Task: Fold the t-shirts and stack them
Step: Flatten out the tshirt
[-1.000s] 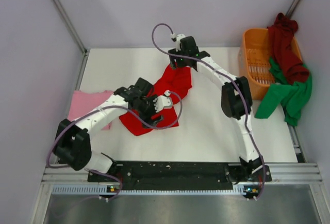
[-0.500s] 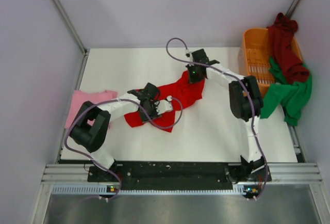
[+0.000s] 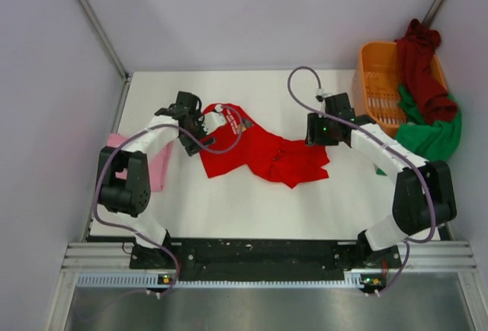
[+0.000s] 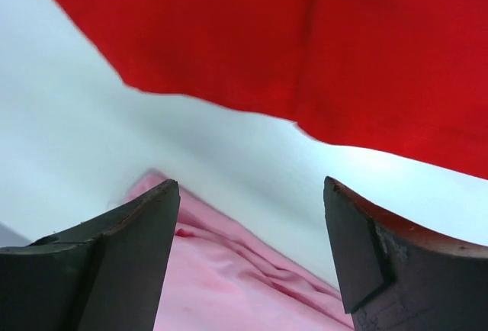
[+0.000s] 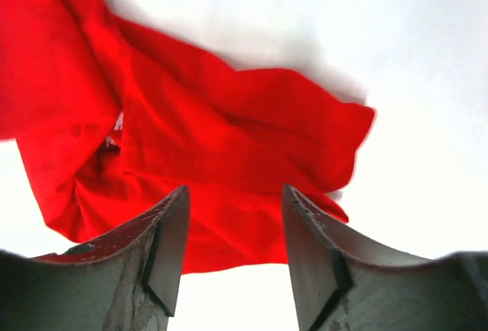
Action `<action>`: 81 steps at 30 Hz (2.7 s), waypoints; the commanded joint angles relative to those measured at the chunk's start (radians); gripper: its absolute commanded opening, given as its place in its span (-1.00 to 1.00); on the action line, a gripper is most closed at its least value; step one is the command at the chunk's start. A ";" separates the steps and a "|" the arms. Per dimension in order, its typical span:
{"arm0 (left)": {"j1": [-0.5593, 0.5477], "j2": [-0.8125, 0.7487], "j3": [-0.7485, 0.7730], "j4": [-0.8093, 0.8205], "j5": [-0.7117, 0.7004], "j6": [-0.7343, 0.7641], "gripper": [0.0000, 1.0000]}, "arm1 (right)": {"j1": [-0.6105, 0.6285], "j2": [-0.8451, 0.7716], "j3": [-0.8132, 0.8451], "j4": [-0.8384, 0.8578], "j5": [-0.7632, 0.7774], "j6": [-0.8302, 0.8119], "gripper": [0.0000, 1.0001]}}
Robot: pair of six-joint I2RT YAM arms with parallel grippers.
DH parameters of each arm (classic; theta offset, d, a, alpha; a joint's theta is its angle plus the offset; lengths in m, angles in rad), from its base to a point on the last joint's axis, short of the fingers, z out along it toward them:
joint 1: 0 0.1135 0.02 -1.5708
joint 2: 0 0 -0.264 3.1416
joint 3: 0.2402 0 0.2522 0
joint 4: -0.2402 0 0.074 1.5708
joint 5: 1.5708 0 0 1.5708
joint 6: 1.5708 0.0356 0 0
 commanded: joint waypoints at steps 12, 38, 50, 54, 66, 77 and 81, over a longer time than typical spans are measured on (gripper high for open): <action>-0.033 0.147 0.153 -0.114 0.237 -0.157 0.43 | -0.101 0.217 0.120 0.051 -0.024 0.005 0.11; -0.021 0.075 0.199 -0.232 0.230 -0.168 -1.00 | -0.101 0.018 0.191 0.001 0.028 -0.060 -1.00; 0.018 -0.244 0.422 -0.204 -0.030 -0.157 -1.00 | -0.104 -0.298 0.413 -0.052 0.191 -0.181 -1.00; 0.021 -0.313 0.544 -0.270 -0.098 -0.146 -1.00 | -0.102 -0.405 0.499 -0.049 0.231 -0.221 -1.00; 0.021 -0.441 0.791 -0.519 -0.075 -0.152 -1.00 | -0.101 -0.669 0.545 0.003 0.168 -0.239 -1.00; 0.021 -0.396 0.423 -0.318 0.040 -0.082 -1.00 | -0.101 -0.362 0.510 0.290 -0.035 -0.279 -1.00; 0.019 -0.363 0.276 -0.159 0.086 -0.048 -1.00 | -0.102 -0.092 0.582 0.383 -0.062 -0.356 -1.00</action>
